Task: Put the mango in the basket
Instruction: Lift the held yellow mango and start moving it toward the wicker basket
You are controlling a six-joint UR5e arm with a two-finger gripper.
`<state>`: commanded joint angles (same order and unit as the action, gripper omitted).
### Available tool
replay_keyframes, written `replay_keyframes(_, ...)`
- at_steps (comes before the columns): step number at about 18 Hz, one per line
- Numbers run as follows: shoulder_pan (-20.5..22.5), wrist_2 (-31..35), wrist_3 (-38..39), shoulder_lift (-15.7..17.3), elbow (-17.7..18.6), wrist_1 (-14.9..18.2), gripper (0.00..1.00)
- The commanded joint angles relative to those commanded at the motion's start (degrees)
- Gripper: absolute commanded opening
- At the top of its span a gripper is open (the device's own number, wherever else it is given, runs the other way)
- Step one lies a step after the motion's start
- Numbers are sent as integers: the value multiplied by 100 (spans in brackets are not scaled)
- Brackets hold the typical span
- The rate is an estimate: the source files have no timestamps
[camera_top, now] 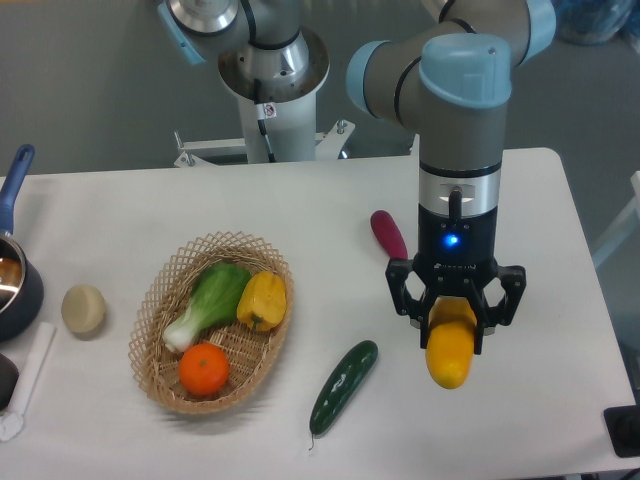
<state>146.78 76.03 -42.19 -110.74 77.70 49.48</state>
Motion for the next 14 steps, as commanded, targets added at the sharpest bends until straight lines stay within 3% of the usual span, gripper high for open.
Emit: replay_keyframes(14,-114,61,9,27,149,35,34)
